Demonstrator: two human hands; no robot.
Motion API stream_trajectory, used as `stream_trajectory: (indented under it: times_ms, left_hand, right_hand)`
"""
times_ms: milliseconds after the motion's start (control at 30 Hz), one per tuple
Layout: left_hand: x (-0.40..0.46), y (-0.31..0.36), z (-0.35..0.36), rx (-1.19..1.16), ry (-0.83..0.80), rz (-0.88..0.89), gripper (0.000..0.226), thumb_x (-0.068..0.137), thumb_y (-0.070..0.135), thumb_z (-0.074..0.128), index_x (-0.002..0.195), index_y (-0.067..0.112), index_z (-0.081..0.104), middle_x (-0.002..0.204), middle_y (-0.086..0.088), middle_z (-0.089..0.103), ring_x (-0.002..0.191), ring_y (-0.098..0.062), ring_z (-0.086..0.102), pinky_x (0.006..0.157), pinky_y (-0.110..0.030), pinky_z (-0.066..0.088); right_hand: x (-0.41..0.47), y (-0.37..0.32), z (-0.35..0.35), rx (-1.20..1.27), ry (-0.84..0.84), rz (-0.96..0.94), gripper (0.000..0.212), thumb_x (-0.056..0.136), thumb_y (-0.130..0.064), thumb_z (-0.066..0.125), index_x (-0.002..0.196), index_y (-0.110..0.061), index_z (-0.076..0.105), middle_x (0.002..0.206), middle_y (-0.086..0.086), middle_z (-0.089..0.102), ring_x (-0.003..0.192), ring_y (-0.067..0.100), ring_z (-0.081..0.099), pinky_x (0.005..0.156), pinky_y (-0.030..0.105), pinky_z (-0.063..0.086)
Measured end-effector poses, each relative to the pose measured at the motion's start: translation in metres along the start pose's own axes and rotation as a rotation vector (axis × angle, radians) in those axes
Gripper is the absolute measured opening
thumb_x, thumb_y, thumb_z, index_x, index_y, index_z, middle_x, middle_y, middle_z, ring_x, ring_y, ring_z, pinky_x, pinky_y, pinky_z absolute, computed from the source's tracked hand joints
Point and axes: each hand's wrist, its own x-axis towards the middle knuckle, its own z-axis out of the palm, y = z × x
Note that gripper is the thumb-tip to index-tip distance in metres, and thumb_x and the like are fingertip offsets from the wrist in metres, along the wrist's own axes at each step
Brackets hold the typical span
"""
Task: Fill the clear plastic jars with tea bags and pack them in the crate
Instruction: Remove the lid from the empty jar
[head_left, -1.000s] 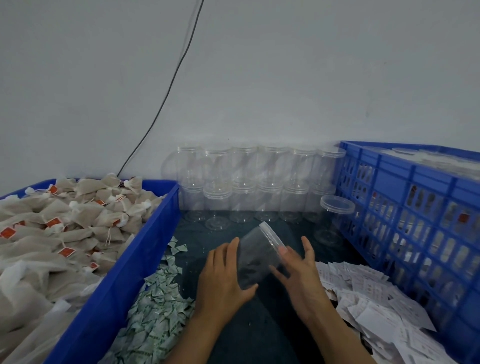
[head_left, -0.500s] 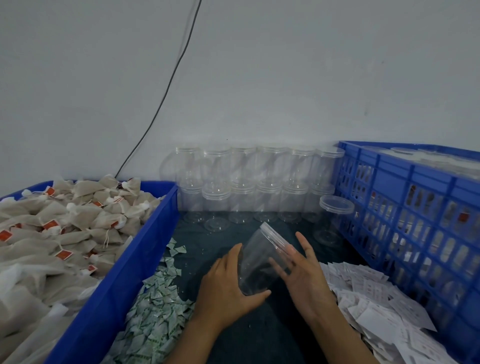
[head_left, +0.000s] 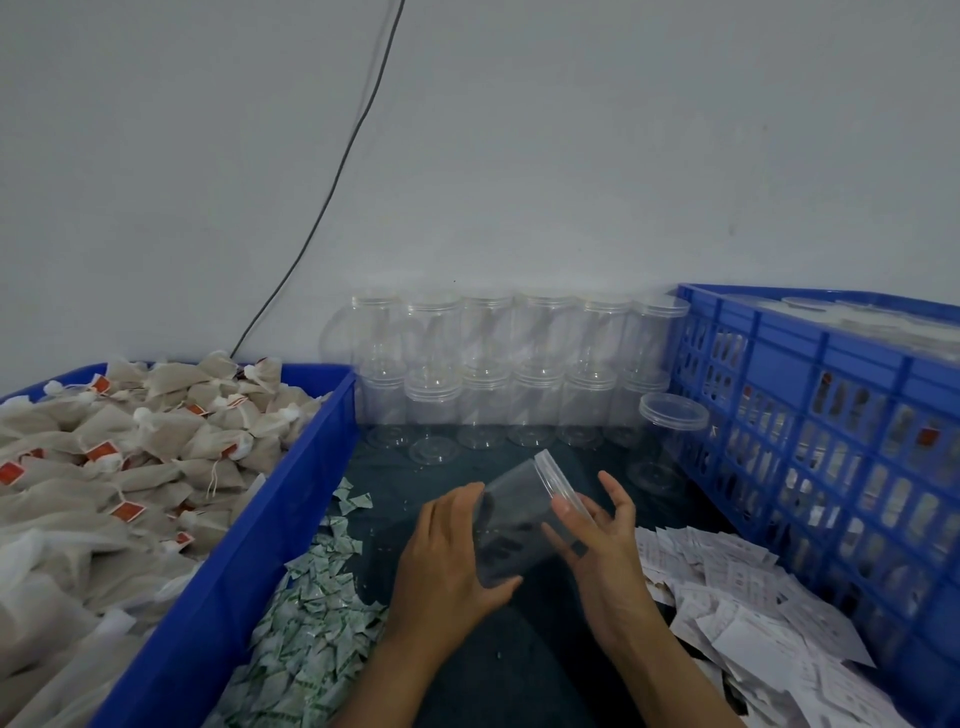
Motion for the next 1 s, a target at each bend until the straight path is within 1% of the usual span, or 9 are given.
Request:
stream_trajectory:
  times_ms: [133, 233, 400, 500, 600, 667, 733, 900, 1000]
  left_hand:
    - [-0.003, -0.005, 0.003, -0.053, -0.019, -0.082, 0.096, 0.051, 0.046, 0.089, 0.129, 0.014, 0.043, 0.123, 0.0, 0.053, 0.111, -0.019, 0.055, 0.084, -0.025, 0.048]
    - [-0.003, -0.007, 0.003, -0.05, -0.022, -0.105, 0.096, 0.055, 0.045, 0.087, 0.133, 0.012, 0.042, 0.127, -0.001, 0.052, 0.117, -0.017, 0.051, 0.089, -0.025, 0.046]
    - [0.001, -0.003, -0.001, 0.015, 0.063, 0.094, 0.095, 0.048, 0.03, 0.092, 0.125, 0.017, 0.038, 0.128, -0.007, 0.057, 0.114, -0.022, 0.054, 0.078, -0.036, 0.059]
    - [0.002, -0.004, -0.001, -0.002, 0.062, 0.121, 0.094, 0.048, 0.029, 0.091, 0.124, 0.018, 0.039, 0.129, -0.005, 0.056, 0.116, -0.017, 0.048, 0.077, -0.033, 0.058]
    - [-0.002, -0.008, 0.001, -0.038, -0.004, 0.048, 0.096, 0.049, 0.041, 0.088, 0.129, 0.021, 0.04, 0.125, 0.008, 0.054, 0.113, -0.01, 0.046, 0.082, -0.025, 0.05]
    - [-0.003, -0.007, -0.001, -0.125, -0.061, -0.063, 0.094, 0.05, 0.055, 0.08, 0.131, 0.033, 0.036, 0.119, 0.03, 0.043, 0.111, 0.0, 0.044, 0.086, -0.019, 0.041]
    - [-0.003, -0.006, -0.003, -0.213, -0.1, -0.122, 0.086, 0.049, 0.064, 0.076, 0.121, 0.048, 0.031, 0.112, 0.037, 0.042, 0.104, 0.008, 0.046, 0.084, -0.017, 0.042]
    - [-0.004, -0.005, -0.007, -0.466, -0.19, -0.229, 0.083, 0.05, 0.065, 0.081, 0.115, 0.045, 0.035, 0.112, 0.028, 0.059, 0.104, 0.012, 0.056, 0.086, -0.017, 0.049]
    - [-0.004, -0.005, -0.01, -0.608, -0.243, -0.271, 0.078, 0.051, 0.06, 0.082, 0.113, 0.038, 0.04, 0.107, 0.017, 0.066, 0.098, 0.0, 0.064, 0.085, -0.026, 0.053]
  right_hand:
    - [0.0, 0.0, -0.004, 0.042, -0.054, 0.055, 0.08, 0.069, -0.017, 0.071, 0.141, -0.028, 0.036, 0.129, 0.008, 0.059, 0.105, 0.013, 0.067, 0.1, 0.039, 0.046]
    - [0.002, -0.001, -0.007, 0.053, -0.066, 0.097, 0.083, 0.074, -0.021, 0.068, 0.147, -0.031, 0.03, 0.142, 0.011, 0.049, 0.123, 0.023, 0.055, 0.108, 0.046, 0.039]
    - [0.001, -0.001, -0.003, -0.037, 0.012, 0.094, 0.091, 0.062, -0.042, 0.074, 0.142, -0.034, 0.031, 0.135, 0.009, 0.049, 0.119, 0.025, 0.056, 0.1, 0.048, 0.048]
    - [0.003, -0.001, -0.005, -0.012, 0.055, 0.091, 0.085, 0.06, -0.031, 0.079, 0.135, -0.032, 0.038, 0.129, 0.015, 0.053, 0.112, 0.025, 0.061, 0.1, 0.046, 0.048]
    - [0.005, -0.003, -0.008, 0.038, 0.041, 0.085, 0.084, 0.06, -0.022, 0.079, 0.134, -0.028, 0.042, 0.13, 0.02, 0.052, 0.115, 0.028, 0.06, 0.098, 0.039, 0.049]
    - [0.006, -0.005, -0.01, 0.04, 0.009, 0.073, 0.081, 0.061, -0.021, 0.078, 0.134, -0.027, 0.045, 0.131, 0.019, 0.053, 0.117, 0.029, 0.058, 0.093, 0.035, 0.049]
    - [0.006, -0.007, -0.011, 0.049, -0.018, 0.064, 0.077, 0.061, -0.019, 0.077, 0.132, -0.026, 0.048, 0.131, 0.019, 0.054, 0.116, 0.029, 0.059, 0.087, 0.033, 0.051]
    - [0.004, -0.014, -0.012, 0.09, -0.052, 0.046, 0.067, 0.067, -0.015, 0.073, 0.13, -0.024, 0.052, 0.129, 0.02, 0.057, 0.117, 0.028, 0.06, 0.085, 0.027, 0.055]
    - [0.003, -0.017, -0.012, 0.075, -0.075, 0.017, 0.065, 0.07, -0.014, 0.07, 0.131, -0.023, 0.05, 0.125, 0.017, 0.062, 0.113, 0.026, 0.063, 0.084, 0.025, 0.056]
